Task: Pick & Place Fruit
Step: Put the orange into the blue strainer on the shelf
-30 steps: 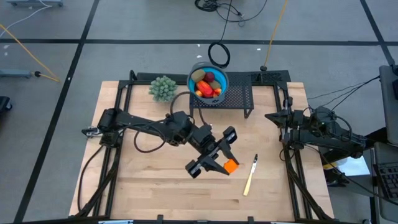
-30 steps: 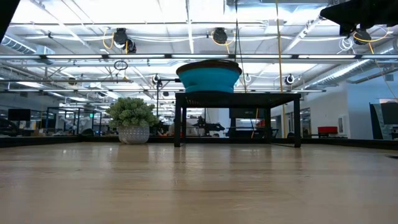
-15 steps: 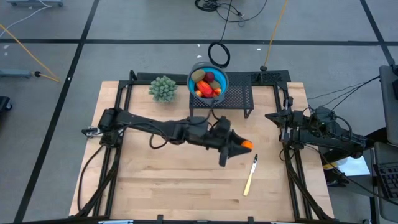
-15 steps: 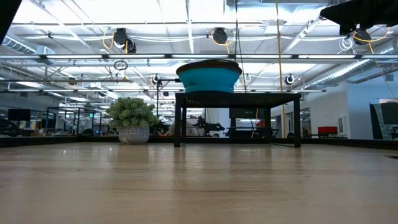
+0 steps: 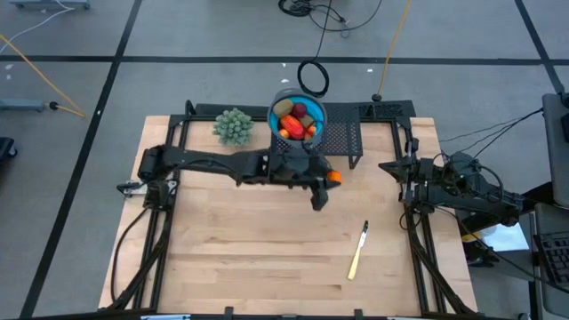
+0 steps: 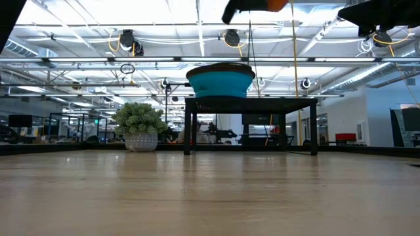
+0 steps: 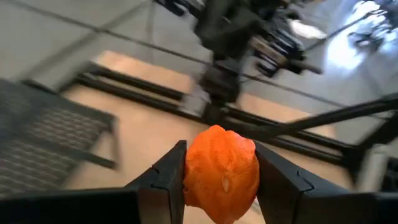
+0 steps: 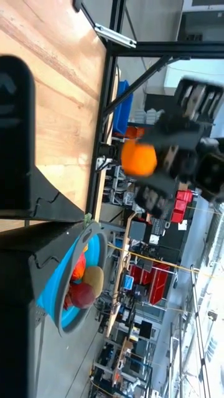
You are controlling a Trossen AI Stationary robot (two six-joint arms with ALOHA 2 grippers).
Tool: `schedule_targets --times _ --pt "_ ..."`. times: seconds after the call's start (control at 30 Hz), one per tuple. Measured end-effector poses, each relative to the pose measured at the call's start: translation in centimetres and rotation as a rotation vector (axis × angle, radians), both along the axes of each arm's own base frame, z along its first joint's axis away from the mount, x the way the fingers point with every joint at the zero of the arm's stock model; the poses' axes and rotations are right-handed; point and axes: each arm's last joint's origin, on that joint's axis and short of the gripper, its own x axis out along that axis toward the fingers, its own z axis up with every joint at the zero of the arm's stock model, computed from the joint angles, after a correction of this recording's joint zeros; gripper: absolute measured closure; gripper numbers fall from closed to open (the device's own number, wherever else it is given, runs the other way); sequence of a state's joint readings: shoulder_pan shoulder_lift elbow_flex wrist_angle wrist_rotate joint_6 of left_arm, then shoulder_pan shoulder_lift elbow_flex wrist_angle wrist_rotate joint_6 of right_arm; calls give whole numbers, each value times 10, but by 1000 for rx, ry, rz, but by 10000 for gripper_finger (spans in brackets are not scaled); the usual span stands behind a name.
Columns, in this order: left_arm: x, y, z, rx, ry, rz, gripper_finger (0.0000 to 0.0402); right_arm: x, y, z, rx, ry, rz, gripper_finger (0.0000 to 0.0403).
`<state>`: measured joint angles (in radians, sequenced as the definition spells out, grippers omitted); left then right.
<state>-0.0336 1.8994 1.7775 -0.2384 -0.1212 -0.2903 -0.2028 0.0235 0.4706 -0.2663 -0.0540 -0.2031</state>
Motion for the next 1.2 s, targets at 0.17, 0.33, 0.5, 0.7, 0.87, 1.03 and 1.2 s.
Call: schedule_targets --times 0.17,0.33,0.5,0.7,0.87,1.03,1.2 --pt "-18 31 17 195 43 117 257 0 0 1 -1 -6 0 399" --pt "-35 63 34 356 83 227 257 0 0 1 -1 -5 0 399" --pt "-43 98 35 417 124 290 257 0 0 1 -1 -5 0 399" --pt "-49 131 27 403 175 290 257 0 0 1 46 -13 5 399" --pt "-56 145 22 396 246 301 257 0 0 1 64 -16 6 399" --pt "-54 150 15 386 275 268 257 0 0 1 57 -14 6 399" --pt "-47 155 -1 397 323 254 257 0 0 1 58 -14 5 399"
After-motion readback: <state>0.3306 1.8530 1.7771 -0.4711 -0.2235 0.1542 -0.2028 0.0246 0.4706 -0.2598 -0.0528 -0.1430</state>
